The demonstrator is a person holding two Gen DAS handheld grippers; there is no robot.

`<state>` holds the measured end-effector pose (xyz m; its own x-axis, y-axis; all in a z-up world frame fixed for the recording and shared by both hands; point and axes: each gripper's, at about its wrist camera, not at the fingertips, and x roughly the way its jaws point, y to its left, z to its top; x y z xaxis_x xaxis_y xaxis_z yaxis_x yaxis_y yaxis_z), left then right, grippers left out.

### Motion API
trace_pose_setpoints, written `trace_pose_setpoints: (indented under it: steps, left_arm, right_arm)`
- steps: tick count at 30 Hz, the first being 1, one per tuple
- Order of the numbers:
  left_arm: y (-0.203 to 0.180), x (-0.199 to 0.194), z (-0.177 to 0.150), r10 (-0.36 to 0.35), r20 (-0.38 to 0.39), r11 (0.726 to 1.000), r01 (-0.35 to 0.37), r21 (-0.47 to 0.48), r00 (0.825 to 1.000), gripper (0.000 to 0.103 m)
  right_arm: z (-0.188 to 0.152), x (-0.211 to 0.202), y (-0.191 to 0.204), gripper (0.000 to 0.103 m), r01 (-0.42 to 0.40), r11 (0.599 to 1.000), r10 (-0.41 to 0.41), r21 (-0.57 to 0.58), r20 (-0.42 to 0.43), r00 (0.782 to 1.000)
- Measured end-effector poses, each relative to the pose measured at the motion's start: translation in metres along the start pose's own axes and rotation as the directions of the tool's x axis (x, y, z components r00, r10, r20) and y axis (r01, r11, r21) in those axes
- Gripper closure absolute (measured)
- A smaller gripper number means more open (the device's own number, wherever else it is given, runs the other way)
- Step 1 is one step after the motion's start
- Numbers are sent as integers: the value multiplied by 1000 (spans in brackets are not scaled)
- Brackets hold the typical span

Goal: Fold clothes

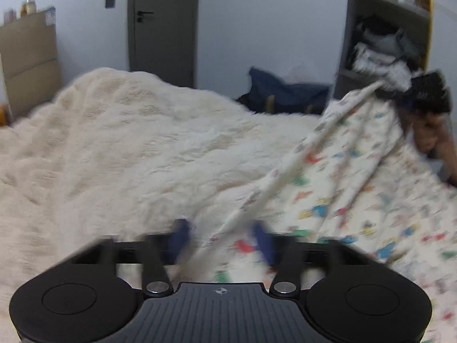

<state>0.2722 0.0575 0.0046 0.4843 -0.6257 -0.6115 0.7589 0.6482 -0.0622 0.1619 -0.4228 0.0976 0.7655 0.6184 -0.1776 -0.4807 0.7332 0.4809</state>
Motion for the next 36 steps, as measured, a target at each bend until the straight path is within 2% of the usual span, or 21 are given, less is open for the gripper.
trace_pose_setpoints:
  steps: [1,3,7,9,11,13,14,16,17,19,20,22,23,24,27,28,29,30,33,34,36]
  left_arm:
    - [-2,-2,3,-15,-2,1000,15,12,1000,103]
    - [-7,-11,8,8,8,997,-8,75,1000,103]
    - [-8,-36,39,106,109,983,-121,137,988,103]
    - [-11,-15,60,199,99,963,-214,166,975,103]
    - [-13,6,82,291,92,932,-304,196,952,103]
    - [-16,28,104,380,88,892,-390,227,921,100]
    - [-17,38,115,423,87,869,-431,242,902,92]
    - [-18,59,133,498,79,826,-500,261,863,79]
    - [-13,64,128,500,44,838,-496,229,865,78]
    - [-4,76,119,499,-27,857,-489,164,866,77]
    - [4,75,112,494,-53,866,-485,121,868,69]
    - [34,40,89,472,-48,881,-473,-12,880,55]
    - [47,24,80,476,-46,878,-477,-43,878,49]
    - [65,-1,63,494,-60,864,-497,-81,868,47]
    - [98,-65,13,549,-173,813,-571,-118,818,45]
    - [105,-86,-10,521,-249,820,-560,-121,816,45]
    - [103,-101,-30,482,-307,841,-532,-103,821,45]
    - [97,-107,-42,463,-330,856,-511,-73,823,45]
    - [57,-121,-104,392,-432,917,-385,107,813,44]
    - [45,-125,-123,379,-458,925,-345,159,804,39]
    - [34,-119,-147,416,-454,909,-341,240,788,37]
  right_arm:
    - [0,-1,1,90,1,1000,-1,-3,0,1000]
    - [0,-1,1,90,4,1000,-4,-3,2,1000]
    - [0,-2,1,90,4,1000,-4,10,27,1000]
    - [1,0,1,90,11,1000,-12,18,54,998]
    - [4,2,0,90,31,999,-34,34,84,996]
    - [6,5,-4,90,71,996,-77,62,110,991]
    - [7,9,-5,90,111,991,-119,77,115,986]
    - [6,27,-7,88,282,957,-286,69,55,957]
    - [5,36,-7,88,351,935,-352,54,15,936]
    - [-3,45,-13,84,433,900,-430,45,-67,901]
    - [-7,48,-15,77,465,884,-460,41,-97,883]
    - [-12,42,-12,73,490,871,-485,37,-88,870]
    - [-14,38,-10,70,500,866,-496,34,-78,865]
    - [-16,32,-5,68,507,862,-504,29,-63,861]
    - [-20,18,12,64,485,874,-485,-2,-27,874]
    - [-21,14,17,64,471,882,-471,-11,-22,882]
    - [-23,11,22,62,454,891,-454,-21,-17,891]
    - [-25,9,31,61,431,902,-431,-32,-9,902]
    - [-25,9,51,61,380,923,-381,-61,-1,925]
    - [-23,10,54,60,371,926,-372,-67,-2,928]
    - [-22,17,64,60,352,932,-354,-81,-13,935]
